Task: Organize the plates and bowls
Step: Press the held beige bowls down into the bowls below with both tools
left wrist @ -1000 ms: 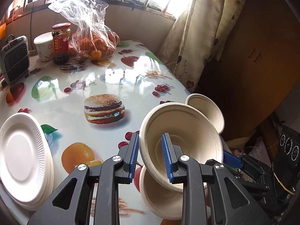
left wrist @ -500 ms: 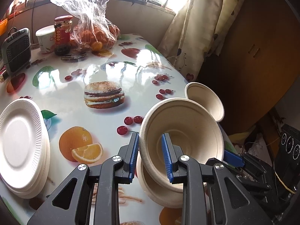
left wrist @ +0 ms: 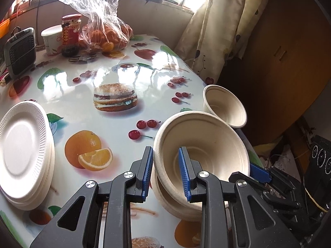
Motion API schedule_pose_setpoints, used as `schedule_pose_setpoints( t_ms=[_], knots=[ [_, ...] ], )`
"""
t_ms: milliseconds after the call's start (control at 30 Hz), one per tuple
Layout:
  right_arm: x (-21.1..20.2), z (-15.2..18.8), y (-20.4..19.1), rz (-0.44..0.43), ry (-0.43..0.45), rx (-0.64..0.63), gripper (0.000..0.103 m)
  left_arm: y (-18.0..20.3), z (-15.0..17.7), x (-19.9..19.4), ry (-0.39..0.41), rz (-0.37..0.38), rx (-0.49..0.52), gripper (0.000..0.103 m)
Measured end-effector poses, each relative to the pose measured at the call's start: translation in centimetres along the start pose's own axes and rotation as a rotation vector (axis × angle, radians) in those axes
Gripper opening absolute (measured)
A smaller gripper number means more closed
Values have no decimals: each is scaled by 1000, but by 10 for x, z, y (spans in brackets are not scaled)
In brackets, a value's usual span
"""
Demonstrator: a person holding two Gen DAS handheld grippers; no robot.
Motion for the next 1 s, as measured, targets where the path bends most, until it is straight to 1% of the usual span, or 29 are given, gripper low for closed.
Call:
schedule_pose_setpoints(
  t_ms=[567, 1000],
  knots=[
    [7, 19, 4, 13, -35, 2, 38, -3, 16, 11, -29, -27, 8, 26],
    [10, 21, 4, 22, -40, -6, 38, -4, 17, 15, -35, -31, 8, 26]
  ],
)
Point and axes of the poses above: each gripper's, at about its wrist camera, not at the fingertips, and x roughly the way its jaws point, y to its right, z to its underside, the point moved 10 cm from there along x, roughly the way its jaws point
